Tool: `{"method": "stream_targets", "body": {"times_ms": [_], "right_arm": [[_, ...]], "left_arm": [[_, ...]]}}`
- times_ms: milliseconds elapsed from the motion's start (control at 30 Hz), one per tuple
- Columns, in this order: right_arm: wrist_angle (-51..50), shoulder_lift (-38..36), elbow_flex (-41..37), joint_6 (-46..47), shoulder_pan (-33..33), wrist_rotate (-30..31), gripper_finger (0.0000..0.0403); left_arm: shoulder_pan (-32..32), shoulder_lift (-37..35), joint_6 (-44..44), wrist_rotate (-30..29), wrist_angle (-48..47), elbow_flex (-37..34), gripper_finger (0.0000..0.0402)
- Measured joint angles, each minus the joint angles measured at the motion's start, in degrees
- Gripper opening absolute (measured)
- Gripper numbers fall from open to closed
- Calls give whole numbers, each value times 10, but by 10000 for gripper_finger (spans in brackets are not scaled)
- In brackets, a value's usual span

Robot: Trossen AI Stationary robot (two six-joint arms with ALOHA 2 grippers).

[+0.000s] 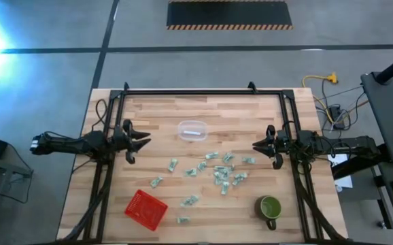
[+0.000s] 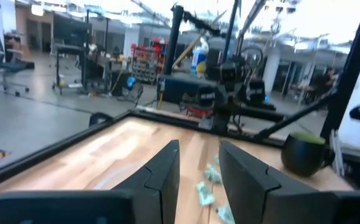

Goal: Pick and place items into bin
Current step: Put the stevia packet into the orange bin

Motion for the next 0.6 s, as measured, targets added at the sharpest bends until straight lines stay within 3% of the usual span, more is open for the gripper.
{"method": "stream_targets", "body": {"times_ms": [133, 367, 467, 600], "right_arm": [[0, 0, 0, -28, 0, 1, 68], [31, 0, 0, -62, 0, 1, 68], [35, 1, 0, -64, 0, 4, 68], [39, 1, 0, -59, 0, 30, 68]], "left_arm": [[0, 0, 3, -8, 12, 0, 97], [0, 7, 132, -19, 9, 0, 97], [0, 10, 95, -21, 5, 0, 97], [1, 34, 84, 68, -14, 0, 97]]}}
